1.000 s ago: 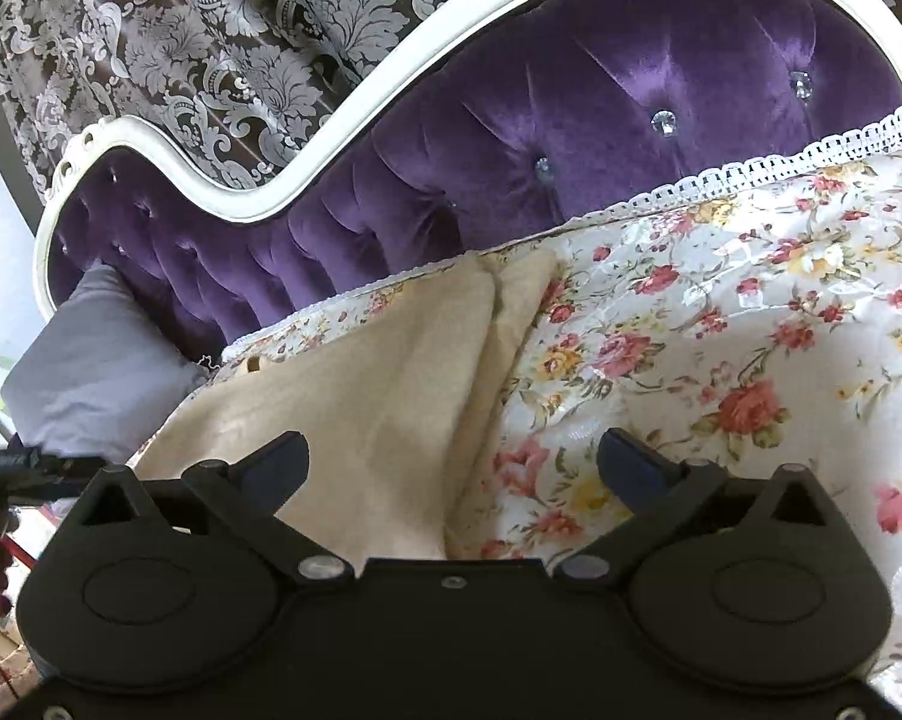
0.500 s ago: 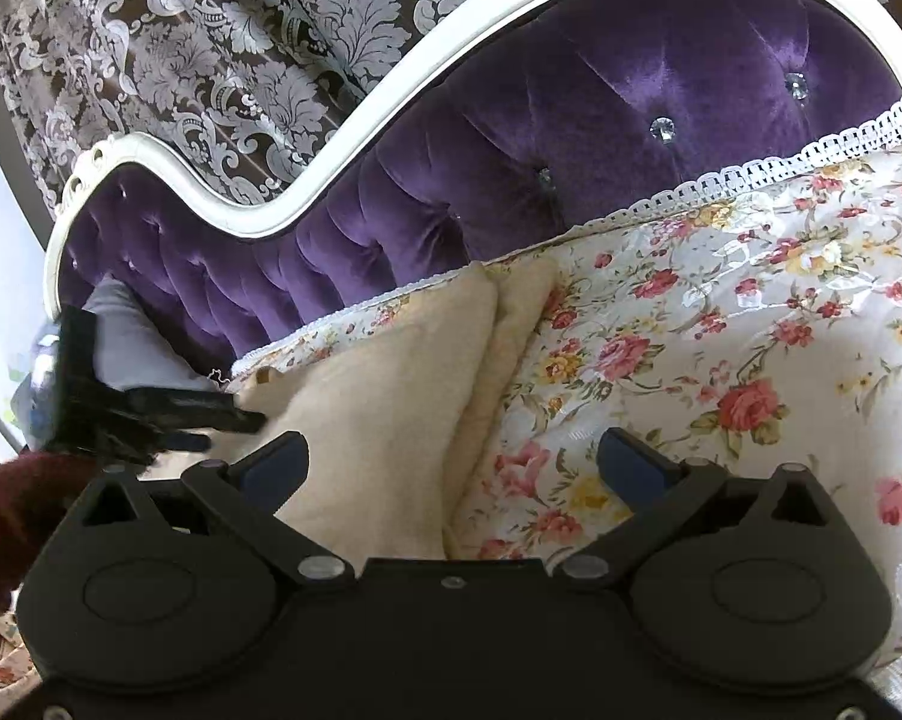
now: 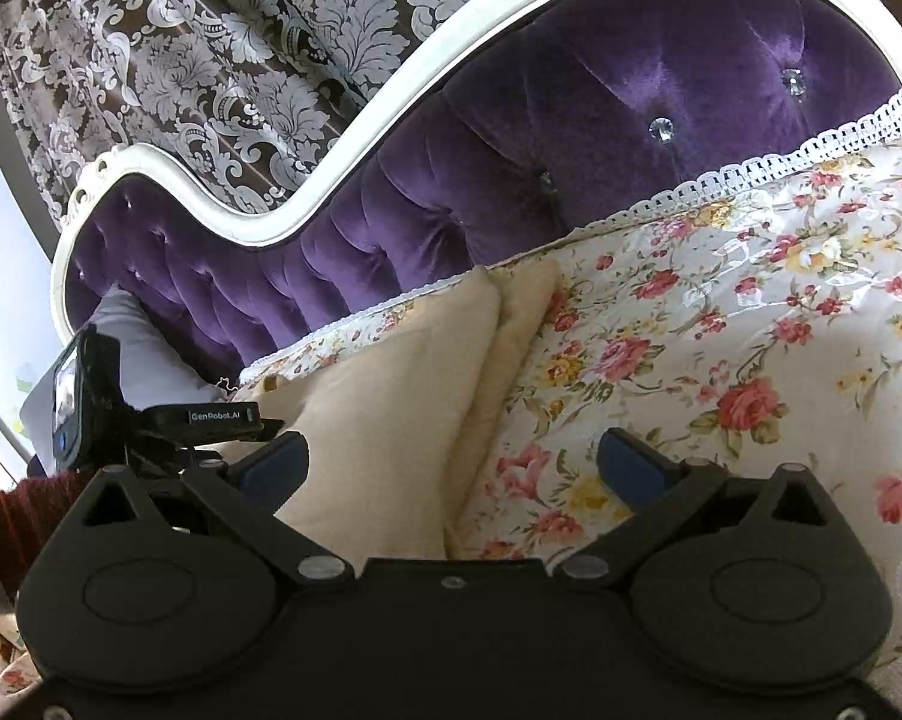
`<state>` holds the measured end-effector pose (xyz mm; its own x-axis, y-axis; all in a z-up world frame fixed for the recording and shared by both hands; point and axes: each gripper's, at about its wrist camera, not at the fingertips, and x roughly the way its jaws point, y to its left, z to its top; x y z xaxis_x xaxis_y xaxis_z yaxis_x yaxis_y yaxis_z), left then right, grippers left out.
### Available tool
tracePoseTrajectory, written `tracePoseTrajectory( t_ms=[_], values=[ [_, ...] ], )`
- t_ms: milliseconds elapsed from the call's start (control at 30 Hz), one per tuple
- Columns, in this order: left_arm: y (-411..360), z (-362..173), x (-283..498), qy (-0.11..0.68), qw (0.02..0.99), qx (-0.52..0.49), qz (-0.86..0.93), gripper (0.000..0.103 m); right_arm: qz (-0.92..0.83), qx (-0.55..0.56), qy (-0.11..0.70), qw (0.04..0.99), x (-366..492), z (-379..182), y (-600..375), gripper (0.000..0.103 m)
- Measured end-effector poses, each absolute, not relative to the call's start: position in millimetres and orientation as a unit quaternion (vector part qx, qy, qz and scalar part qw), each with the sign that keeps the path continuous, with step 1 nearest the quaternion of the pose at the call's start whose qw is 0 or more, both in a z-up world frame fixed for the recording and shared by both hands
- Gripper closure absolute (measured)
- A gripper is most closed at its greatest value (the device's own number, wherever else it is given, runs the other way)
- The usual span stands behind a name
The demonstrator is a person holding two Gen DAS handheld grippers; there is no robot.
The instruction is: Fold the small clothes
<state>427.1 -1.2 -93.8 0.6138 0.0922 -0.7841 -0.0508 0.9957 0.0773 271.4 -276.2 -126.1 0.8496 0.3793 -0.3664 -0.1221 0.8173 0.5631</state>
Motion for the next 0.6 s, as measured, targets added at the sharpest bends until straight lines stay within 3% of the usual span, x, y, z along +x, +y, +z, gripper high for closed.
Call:
tracePoseTrajectory(
  t_ms=[300, 600],
  values=[
    [3.9, -89.0, 375.7, 0.417, 0.905, 0.060, 0.055, 0.006, 0.137, 0.275, 0.235, 0.922, 270.5, -126.0, -277.7, 0.000],
    [8.8, -98.6, 325.7, 0.420, 0.907, 0.031, 0.026, 0.005, 0.137, 0.276, 0.234, 0.922, 270.5, -125.9, -278.1, 0.000]
  ],
)
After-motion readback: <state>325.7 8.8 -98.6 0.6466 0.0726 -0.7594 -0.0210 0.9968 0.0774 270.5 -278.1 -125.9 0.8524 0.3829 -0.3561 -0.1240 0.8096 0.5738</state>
